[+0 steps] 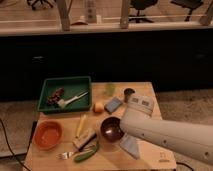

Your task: Stack bowls on top of each other

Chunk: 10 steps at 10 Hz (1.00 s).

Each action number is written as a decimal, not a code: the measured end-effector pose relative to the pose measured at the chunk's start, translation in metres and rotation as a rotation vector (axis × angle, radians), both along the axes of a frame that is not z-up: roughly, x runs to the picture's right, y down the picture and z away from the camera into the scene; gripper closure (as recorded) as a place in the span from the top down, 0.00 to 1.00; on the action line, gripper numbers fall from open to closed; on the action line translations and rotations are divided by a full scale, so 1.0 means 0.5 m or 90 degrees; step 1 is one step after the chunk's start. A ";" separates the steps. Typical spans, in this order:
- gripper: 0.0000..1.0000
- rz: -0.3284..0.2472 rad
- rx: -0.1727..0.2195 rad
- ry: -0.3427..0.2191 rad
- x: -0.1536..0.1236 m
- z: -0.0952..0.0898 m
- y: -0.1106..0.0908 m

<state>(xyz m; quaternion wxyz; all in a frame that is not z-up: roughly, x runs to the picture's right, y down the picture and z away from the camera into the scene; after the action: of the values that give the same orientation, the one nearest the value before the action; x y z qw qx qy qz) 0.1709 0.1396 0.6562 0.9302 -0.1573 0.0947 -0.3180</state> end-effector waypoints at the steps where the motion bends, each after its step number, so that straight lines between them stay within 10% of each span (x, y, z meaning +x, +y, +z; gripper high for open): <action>1: 0.65 -0.002 0.003 -0.004 -0.004 0.001 -0.002; 4: 0.75 -0.006 0.007 -0.009 -0.003 0.000 -0.007; 10: 0.66 -0.010 0.017 -0.018 -0.011 -0.001 -0.015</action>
<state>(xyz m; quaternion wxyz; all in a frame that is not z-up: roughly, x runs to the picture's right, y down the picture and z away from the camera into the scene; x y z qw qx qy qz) 0.1653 0.1322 0.6557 0.9310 -0.1392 0.0870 -0.3261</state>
